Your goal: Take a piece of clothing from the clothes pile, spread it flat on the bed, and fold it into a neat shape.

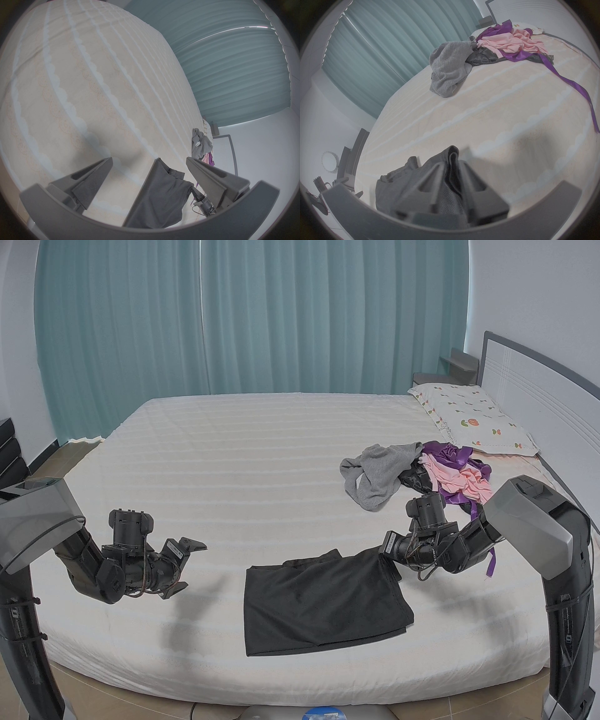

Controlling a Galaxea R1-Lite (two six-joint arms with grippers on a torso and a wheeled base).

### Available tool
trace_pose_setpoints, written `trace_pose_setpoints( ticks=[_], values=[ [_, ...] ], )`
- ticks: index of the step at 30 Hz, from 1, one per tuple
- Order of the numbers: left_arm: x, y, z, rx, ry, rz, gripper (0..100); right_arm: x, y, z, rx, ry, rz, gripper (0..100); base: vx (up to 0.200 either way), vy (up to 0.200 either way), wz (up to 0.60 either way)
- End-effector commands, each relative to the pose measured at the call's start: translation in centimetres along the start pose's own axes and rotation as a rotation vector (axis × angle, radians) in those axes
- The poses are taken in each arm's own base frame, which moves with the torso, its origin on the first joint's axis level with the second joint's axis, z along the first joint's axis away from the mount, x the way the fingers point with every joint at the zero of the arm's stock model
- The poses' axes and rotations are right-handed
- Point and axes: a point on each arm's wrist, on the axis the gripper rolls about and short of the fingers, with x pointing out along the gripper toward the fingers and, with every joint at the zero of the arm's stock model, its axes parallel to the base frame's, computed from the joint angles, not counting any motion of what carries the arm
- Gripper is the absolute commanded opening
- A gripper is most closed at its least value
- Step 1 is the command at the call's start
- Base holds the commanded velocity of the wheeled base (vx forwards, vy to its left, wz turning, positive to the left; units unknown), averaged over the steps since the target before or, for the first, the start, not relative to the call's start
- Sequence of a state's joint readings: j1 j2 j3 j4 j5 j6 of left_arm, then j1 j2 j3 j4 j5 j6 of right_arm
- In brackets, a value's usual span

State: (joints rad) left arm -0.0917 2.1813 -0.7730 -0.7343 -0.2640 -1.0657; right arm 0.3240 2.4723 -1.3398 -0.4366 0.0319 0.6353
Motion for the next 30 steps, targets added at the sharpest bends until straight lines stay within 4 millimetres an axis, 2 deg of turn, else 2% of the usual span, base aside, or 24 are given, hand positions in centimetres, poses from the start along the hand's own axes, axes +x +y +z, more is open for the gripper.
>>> trace_pose_setpoints(
  ticks=[1, 5, 9, 13, 16, 18, 25, 30],
  values=[
    [0.1, 0.1, 0.0, -0.003, -0.001, 0.001, 100, 0.0, 0.0, -0.2, 0.001, 0.004, 0.000, 100, 0.000, 0.000, 0.00],
    [0.1, 0.1, 0.0, -0.003, -0.001, 0.001, 100, -0.5, -0.4, -0.1, 0.014, 0.004, -0.008, 100, 0.000, 0.000, 0.00],
    [-0.2, -0.1, 0.0, -0.007, 0.003, -0.004, 100, -2.4, -0.2, -0.3, 0.054, 0.012, -0.007, 100, 0.000, 0.000, 0.00],
    [-0.3, 0.1, -0.2, -0.006, 0.006, 0.001, 100, -4.5, 0.3, -1.3, 0.091, 0.029, 0.005, 100, 0.000, 0.000, 0.00],
    [-0.3, 0.1, -0.2, -0.007, 0.007, 0.000, 100, -5.3, -0.1, -1.7, 0.103, 0.002, 0.023, 100, 0.000, 0.000, 0.00],
    [-0.3, 0.1, -0.2, -0.009, 0.007, 0.000, 100, -5.7, -0.6, -2.1, 0.113, -0.011, 0.035, 100, 0.000, 0.000, 0.00],
    [-0.2, 0.0, -0.6, -0.001, 0.013, 0.003, 100, -6.3, -2.1, -4.2, 0.156, -0.045, 0.076, 100, -0.200, 0.000, 0.00],
    [-0.2, 0.0, -0.5, 0.001, 0.014, -0.001, 100, -6.3, -2.9, -4.1, 0.167, -0.054, 0.108, 100, -0.080, 0.000, 0.00]
  ],
)
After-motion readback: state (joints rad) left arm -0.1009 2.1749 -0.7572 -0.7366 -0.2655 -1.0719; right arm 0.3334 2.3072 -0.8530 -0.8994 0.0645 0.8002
